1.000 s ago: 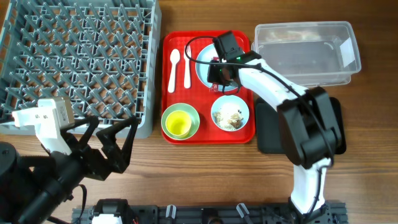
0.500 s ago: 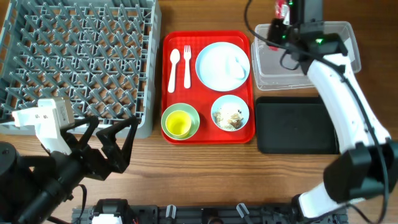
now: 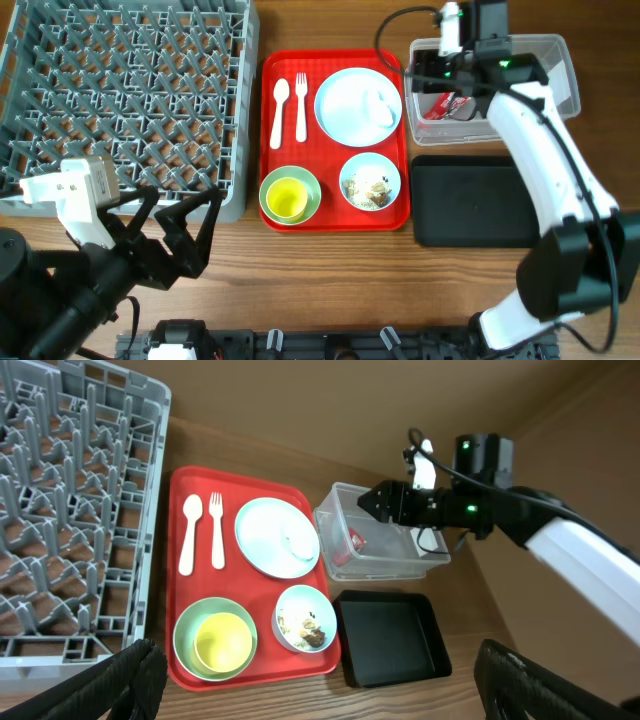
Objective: Sort waste into correct bins and load items into the dishwasher rack
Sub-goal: 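Carry the red wrapper with the right gripper into the clear bin and release, then grasp the white tissue on the plate with the right gripper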
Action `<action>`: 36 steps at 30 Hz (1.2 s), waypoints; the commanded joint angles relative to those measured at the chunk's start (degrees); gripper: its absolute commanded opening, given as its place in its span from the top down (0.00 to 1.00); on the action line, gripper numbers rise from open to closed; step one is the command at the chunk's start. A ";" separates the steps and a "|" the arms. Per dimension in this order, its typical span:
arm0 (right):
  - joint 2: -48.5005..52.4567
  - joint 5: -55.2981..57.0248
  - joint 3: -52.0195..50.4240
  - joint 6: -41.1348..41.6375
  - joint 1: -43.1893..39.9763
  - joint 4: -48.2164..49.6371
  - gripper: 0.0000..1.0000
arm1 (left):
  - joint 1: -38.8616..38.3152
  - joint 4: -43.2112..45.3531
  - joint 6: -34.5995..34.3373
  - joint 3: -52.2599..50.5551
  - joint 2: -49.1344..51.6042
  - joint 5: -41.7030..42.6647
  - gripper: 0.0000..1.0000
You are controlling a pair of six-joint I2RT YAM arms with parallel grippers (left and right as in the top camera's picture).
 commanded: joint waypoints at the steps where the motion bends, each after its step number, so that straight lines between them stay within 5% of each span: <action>1: -1.18 -5.25 0.39 -0.94 7.19 -2.40 0.44 | -0.26 0.20 1.18 0.46 0.07 -0.35 0.00; 5: 3.43 9.75 -1.20 -0.94 13.68 -1.09 0.31 | -0.26 0.20 1.18 0.46 0.07 -0.35 0.00; 9: 9.77 21.59 -1.22 -0.96 15.82 1.75 0.30 | -0.26 0.20 1.18 0.46 0.07 -0.37 0.00; 18: 20.59 18.14 -1.22 -1.33 14.32 4.68 0.33 | -0.26 0.20 1.18 0.46 0.07 -0.37 0.00; 19: 22.05 18.14 -1.22 -0.98 14.32 4.66 0.35 | -0.26 0.20 1.18 0.46 0.07 -0.35 0.00; 22: 22.71 16.46 -1.22 -1.07 14.34 3.98 0.88 | -0.26 0.20 1.18 0.46 0.07 -0.37 0.00; 23: 22.43 15.30 -1.22 -1.01 14.36 3.63 0.96 | -0.26 0.20 1.18 0.46 0.07 -0.37 0.00; 36: 3.02 13.51 0.00 8.22 9.64 4.70 0.96 | -0.26 0.20 1.18 0.48 0.07 -0.37 0.00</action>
